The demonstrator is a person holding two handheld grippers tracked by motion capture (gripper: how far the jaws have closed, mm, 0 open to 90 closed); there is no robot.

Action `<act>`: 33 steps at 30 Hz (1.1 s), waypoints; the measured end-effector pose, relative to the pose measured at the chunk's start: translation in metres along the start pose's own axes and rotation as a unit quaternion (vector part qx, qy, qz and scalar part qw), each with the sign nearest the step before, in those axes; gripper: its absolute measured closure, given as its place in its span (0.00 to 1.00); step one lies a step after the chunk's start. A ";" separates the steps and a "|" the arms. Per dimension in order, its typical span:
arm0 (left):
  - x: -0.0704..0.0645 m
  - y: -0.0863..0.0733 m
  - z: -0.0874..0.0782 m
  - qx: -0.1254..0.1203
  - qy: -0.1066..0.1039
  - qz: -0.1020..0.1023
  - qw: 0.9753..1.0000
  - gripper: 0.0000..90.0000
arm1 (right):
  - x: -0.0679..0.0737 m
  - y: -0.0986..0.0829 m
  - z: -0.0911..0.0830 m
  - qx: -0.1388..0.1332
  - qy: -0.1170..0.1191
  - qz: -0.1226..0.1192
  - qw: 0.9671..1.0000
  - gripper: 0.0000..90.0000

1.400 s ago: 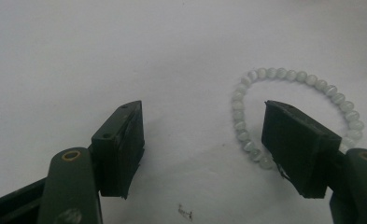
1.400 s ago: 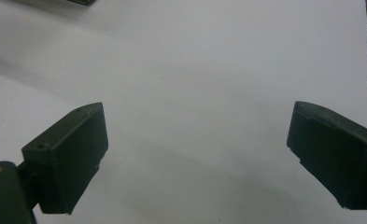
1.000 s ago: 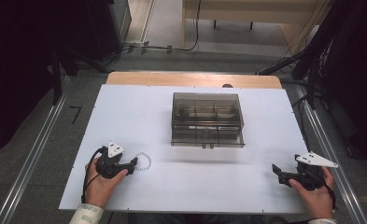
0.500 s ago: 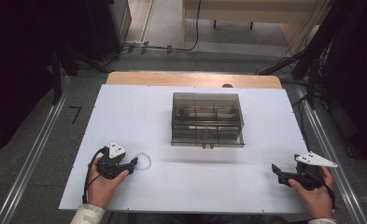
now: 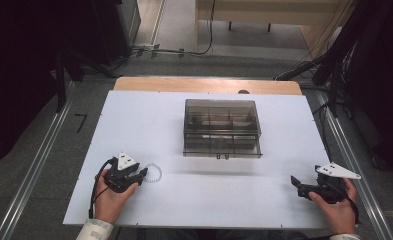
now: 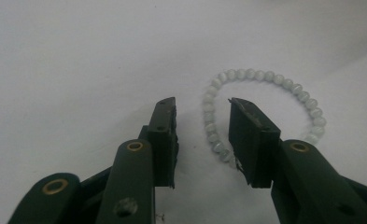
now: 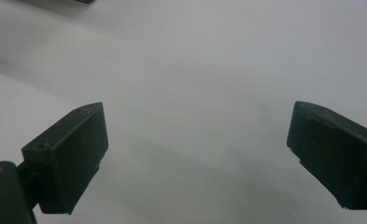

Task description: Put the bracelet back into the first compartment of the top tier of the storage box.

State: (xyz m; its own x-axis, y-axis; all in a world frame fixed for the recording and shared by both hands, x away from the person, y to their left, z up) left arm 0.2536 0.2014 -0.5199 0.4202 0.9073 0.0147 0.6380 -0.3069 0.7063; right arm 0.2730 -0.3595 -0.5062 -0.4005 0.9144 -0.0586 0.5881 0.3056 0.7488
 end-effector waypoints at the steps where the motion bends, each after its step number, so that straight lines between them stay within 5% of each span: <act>1: 0.000 0.000 0.000 0.000 -0.001 0.000 1.000 0.73 | 0.000 0.000 0.000 0.000 -0.001 0.001 1.000 0.04; 16: 0.001 0.001 0.000 -0.001 -0.008 -0.016 1.000 0.94 | 0.000 0.000 -0.001 0.000 -0.002 0.001 1.000 0.04; 33: 0.001 0.001 0.000 -0.002 -0.014 -0.022 1.000 0.96 | 0.000 0.001 -0.002 -0.003 -0.002 0.002 1.000 0.04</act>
State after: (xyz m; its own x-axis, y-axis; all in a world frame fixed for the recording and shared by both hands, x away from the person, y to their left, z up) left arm 0.2551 0.2022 -0.5189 0.4097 0.9115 -0.0369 0.6533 -0.2649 0.7093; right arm 0.2724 -0.3602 -0.5046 -0.3954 0.9167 -0.0572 0.5856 0.2995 0.7532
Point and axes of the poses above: each handheld gripper's, and its own axes: z roughly forward along the jaws, y roughly out of its top, x roughly to its left, the point moved 2 cm from there along z, roughly forward along the jaws
